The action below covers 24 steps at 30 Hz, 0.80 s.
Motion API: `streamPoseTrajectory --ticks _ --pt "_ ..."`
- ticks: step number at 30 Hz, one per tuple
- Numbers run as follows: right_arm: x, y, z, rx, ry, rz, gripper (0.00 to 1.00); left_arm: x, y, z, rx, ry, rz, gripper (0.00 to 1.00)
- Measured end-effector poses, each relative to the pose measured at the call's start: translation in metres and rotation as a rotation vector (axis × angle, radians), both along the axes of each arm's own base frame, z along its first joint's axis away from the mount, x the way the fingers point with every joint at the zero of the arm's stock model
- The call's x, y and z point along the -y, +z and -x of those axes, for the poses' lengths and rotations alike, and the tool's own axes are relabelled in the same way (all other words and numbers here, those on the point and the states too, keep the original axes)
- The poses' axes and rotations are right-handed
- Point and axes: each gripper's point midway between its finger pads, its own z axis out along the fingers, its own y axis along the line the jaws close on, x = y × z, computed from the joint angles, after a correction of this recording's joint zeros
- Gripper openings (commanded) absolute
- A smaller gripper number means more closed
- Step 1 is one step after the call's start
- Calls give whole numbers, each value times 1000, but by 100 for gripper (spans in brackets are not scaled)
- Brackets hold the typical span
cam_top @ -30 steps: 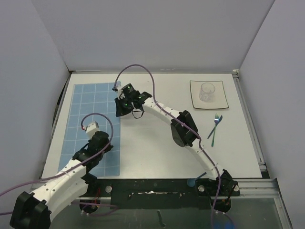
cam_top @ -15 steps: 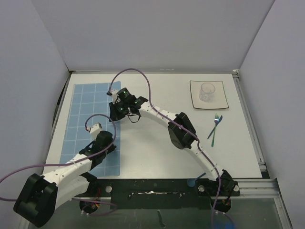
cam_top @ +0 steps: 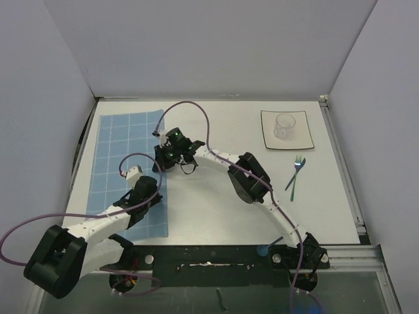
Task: Set the dinner table for one person
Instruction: Move the napkin to the center of the board.
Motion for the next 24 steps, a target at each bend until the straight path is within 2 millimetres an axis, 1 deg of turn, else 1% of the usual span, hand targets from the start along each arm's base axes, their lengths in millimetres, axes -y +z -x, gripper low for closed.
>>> streamPoseTrajectory --ticks 4,7,12,15,17,20,23,24 --pt "6 0 -2 33 -26 -11 0 4 -1 -5 0 -2 6 0" --pt "18 0 -7 44 -61 -4 0 9 -1 -10 1 -11 17 0" --pt "53 -2 -21 34 -134 18 0 23 -1 -22 13 -31 54 0" --pt "75 -2 -32 22 -177 24 0 30 -1 -25 22 -47 65 0" --pt "85 -2 -36 13 -193 23 0 35 -1 -27 29 -57 69 0" --pt "93 -2 -39 7 -207 24 0 43 -1 -29 34 -74 69 0" --pt "97 -3 -41 8 -214 24 0 52 -1 -30 37 -93 60 0" --pt "98 -3 -41 8 -217 23 0 57 -1 -30 39 -104 59 0"
